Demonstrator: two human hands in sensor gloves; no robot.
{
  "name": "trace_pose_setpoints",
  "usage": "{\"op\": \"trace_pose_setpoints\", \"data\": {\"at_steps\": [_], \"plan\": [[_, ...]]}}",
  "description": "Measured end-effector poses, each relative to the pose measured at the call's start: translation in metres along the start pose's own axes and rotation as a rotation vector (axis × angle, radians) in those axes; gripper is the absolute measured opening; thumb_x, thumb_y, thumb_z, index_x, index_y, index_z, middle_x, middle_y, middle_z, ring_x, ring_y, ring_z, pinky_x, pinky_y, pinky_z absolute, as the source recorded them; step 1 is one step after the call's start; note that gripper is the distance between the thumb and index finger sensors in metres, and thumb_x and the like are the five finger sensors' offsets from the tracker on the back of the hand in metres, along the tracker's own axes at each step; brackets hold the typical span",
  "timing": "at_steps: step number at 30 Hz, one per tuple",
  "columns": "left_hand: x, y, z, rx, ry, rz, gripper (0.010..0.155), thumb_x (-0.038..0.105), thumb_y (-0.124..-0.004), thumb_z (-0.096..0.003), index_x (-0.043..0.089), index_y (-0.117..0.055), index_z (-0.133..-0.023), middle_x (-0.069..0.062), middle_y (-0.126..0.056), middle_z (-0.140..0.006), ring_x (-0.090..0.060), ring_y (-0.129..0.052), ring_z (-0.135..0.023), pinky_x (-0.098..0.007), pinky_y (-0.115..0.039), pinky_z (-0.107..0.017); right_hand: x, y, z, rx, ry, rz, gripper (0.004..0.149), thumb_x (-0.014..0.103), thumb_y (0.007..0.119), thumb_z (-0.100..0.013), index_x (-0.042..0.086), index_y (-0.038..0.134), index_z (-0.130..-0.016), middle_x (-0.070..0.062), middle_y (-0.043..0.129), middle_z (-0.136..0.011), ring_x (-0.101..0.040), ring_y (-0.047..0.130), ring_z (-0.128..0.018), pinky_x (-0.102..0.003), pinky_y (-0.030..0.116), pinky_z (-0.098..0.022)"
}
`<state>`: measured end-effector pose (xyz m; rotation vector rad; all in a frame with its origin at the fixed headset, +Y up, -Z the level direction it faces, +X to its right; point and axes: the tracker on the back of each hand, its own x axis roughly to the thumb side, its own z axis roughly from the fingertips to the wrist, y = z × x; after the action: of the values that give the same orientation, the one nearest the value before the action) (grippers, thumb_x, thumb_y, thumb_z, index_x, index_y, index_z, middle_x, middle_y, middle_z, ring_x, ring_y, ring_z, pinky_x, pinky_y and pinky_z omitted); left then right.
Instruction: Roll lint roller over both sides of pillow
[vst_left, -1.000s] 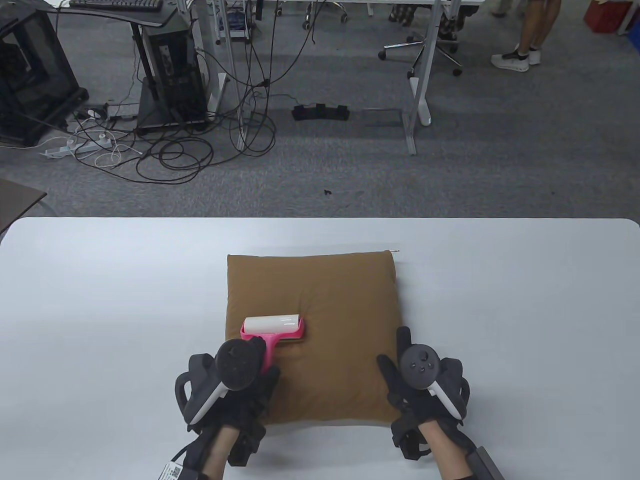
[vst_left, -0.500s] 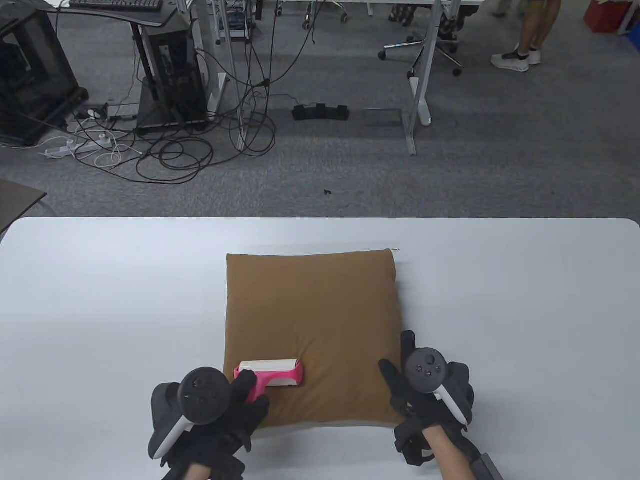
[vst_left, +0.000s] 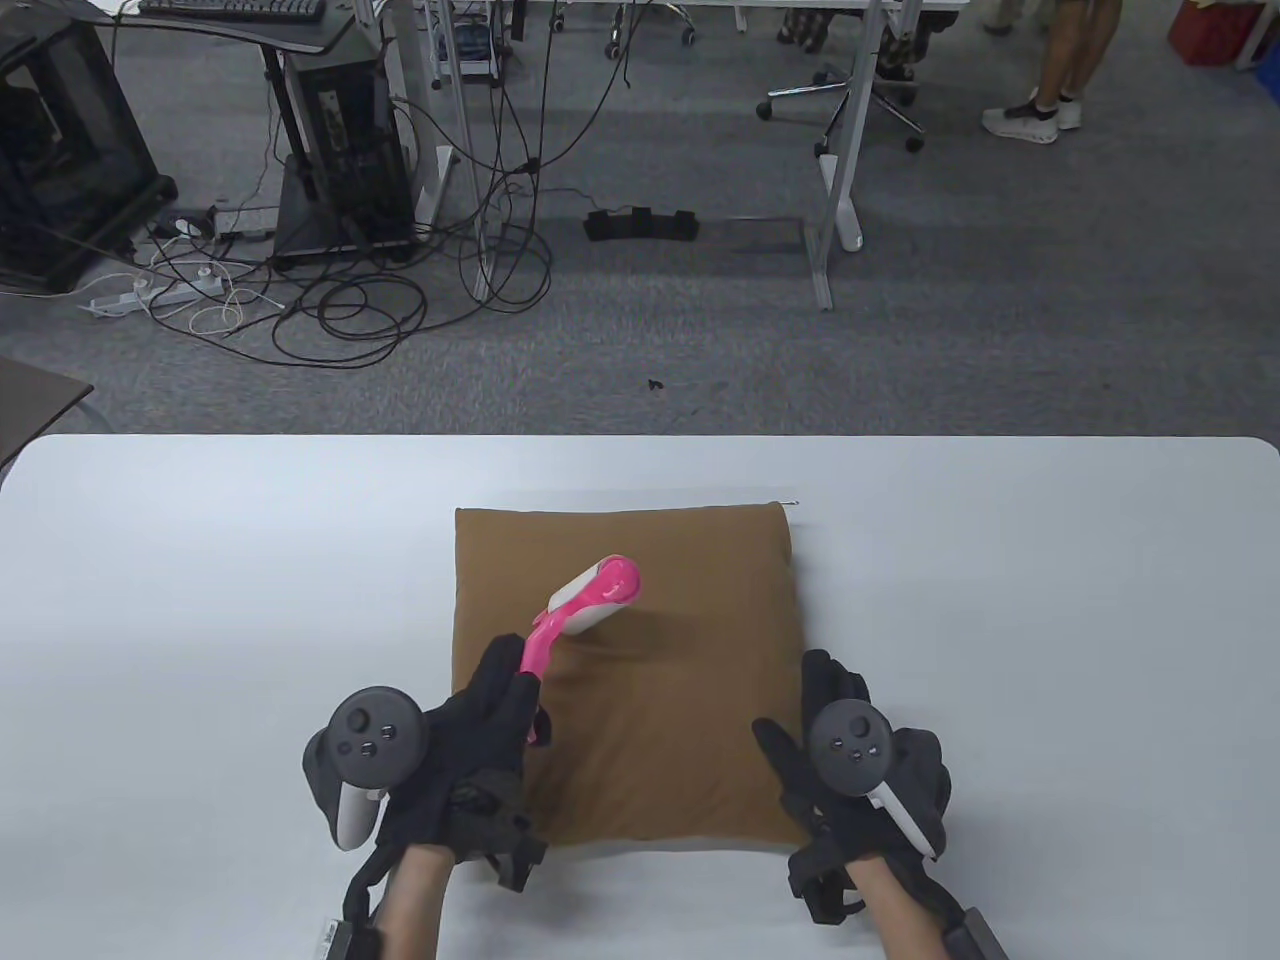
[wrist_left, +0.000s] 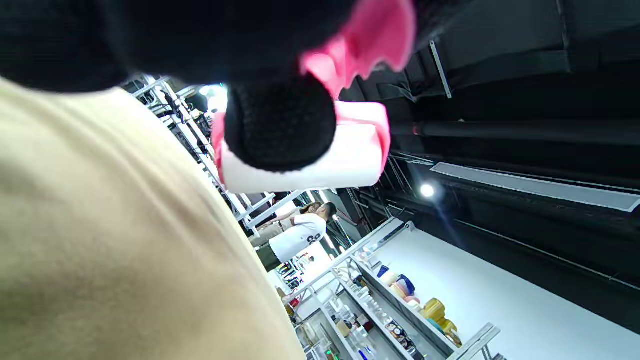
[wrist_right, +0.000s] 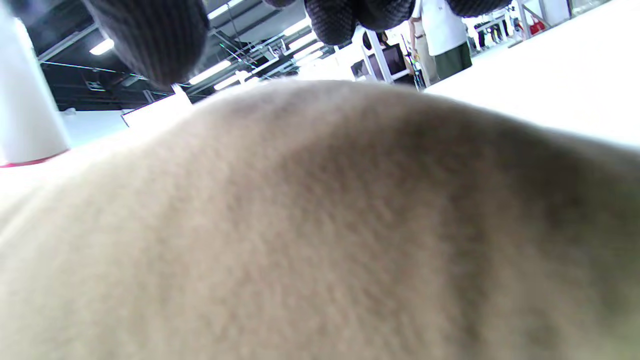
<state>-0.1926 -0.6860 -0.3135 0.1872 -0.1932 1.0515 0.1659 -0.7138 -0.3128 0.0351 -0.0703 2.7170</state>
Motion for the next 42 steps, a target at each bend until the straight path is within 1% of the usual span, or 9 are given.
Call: {"op": "trace_pose_setpoints", "data": {"at_steps": [5, 8, 11, 16, 23, 28, 32, 36, 42], "plan": [[-0.014, -0.014, 0.007, -0.009, -0.034, 0.063, 0.068, 0.042, -0.069, -0.0519, -0.003, -0.055, -0.101, -0.011, -0.102, -0.064, -0.013, -0.102, -0.016, -0.047, -0.090, -0.032, 0.020, -0.015, 0.010, -0.104, -0.098, -0.029, 0.083, 0.049, 0.075, -0.056, 0.012, 0.026, -0.113, -0.024, 0.035, -0.119, -0.048, 0.040, -0.103, -0.067, 0.043, -0.066], [-0.009, -0.018, 0.010, -0.033, -0.042, 0.063, 0.068, 0.039, -0.071, -0.0509, -0.004, -0.054, -0.101, -0.015, -0.100, -0.069, -0.019, -0.106, -0.023, -0.051, -0.089, -0.037, 0.044, -0.024, 0.019, -0.201, -0.182, -0.021, 0.081, 0.048, 0.076, -0.056, 0.010, 0.033, -0.113, -0.027, 0.041, -0.117, -0.053, 0.049, -0.101, -0.072, 0.053, -0.062], [-0.004, -0.023, 0.013, -0.040, -0.052, 0.092, 0.068, 0.039, -0.072, -0.0509, -0.003, -0.054, -0.101, -0.016, -0.099, -0.071, -0.020, -0.107, -0.027, -0.051, -0.089, -0.039, 0.075, -0.027, 0.028, -0.234, -0.285, -0.021, 0.072, 0.047, 0.073, -0.057, 0.011, 0.044, -0.112, -0.027, 0.052, -0.114, -0.053, 0.060, -0.096, -0.067, 0.062, -0.059], [0.006, -0.020, 0.018, -0.025, -0.108, 0.099, 0.065, 0.039, -0.074, -0.0500, -0.006, -0.065, -0.095, -0.016, -0.100, -0.069, -0.021, -0.106, -0.029, -0.053, -0.087, -0.042, 0.119, -0.019, 0.032, -0.078, -0.380, -0.142, 0.050, 0.041, 0.063, -0.061, 0.014, 0.067, -0.103, -0.023, 0.080, -0.099, -0.042, 0.089, -0.072, -0.054, 0.077, -0.042], [0.022, -0.023, 0.029, -0.005, -0.217, 0.084, 0.062, 0.041, -0.079, -0.0485, -0.004, -0.073, -0.091, -0.016, -0.102, -0.069, -0.018, -0.110, -0.033, -0.054, -0.089, -0.045, 0.136, -0.008, 0.019, 0.189, -0.368, -0.439, 0.066, 0.049, 0.053, -0.061, -0.001, 0.064, -0.102, -0.024, 0.091, -0.086, -0.034, 0.099, -0.046, -0.046, 0.082, -0.025], [0.030, -0.027, 0.035, -0.078, -0.288, 0.110, 0.065, 0.040, -0.083, -0.0474, -0.003, -0.071, -0.094, -0.019, -0.098, -0.077, -0.023, -0.111, -0.043, -0.057, -0.085, -0.050, 0.129, -0.015, 0.019, 0.158, -0.332, -0.457, 0.069, 0.053, 0.054, -0.060, -0.003, 0.067, -0.099, -0.026, 0.092, -0.082, -0.033, 0.100, -0.044, -0.045, 0.082, -0.025], [0.038, -0.035, 0.037, -0.149, -0.340, 0.036, 0.069, 0.041, -0.088, -0.0459, 0.012, -0.064, -0.104, -0.014, -0.074, -0.097, -0.029, -0.088, -0.075, -0.063, -0.067, -0.060, 0.120, -0.016, 0.020, 0.175, -0.301, -0.442, 0.075, 0.056, 0.058, -0.058, -0.007, 0.066, -0.098, -0.027, 0.092, -0.080, -0.033, 0.101, -0.043, -0.046, 0.083, -0.025], [0.040, -0.038, 0.039, -0.158, -0.351, -0.058, 0.075, 0.048, -0.090, -0.0428, 0.013, -0.064, -0.105, -0.015, -0.066, -0.103, -0.035, -0.076, -0.086, -0.066, -0.058, -0.064, 0.112, -0.013, 0.021, 0.198, -0.307, -0.501, 0.081, 0.057, 0.067, -0.054, -0.009, 0.063, -0.099, -0.027, 0.091, -0.081, -0.032, 0.101, -0.044, -0.046, 0.083, -0.027], [0.039, -0.046, 0.038, -0.255, -0.344, -0.022, 0.081, 0.050, -0.091, -0.0414, 0.019, -0.058, -0.109, -0.019, -0.053, -0.108, -0.043, -0.061, -0.094, -0.068, -0.048, -0.066, 0.102, -0.014, 0.019, 0.237, -0.287, -0.542, 0.080, 0.054, 0.079, -0.051, -0.010, 0.066, -0.097, -0.019, 0.098, -0.071, -0.027, 0.105, -0.039, -0.044, 0.087, -0.025]]}}
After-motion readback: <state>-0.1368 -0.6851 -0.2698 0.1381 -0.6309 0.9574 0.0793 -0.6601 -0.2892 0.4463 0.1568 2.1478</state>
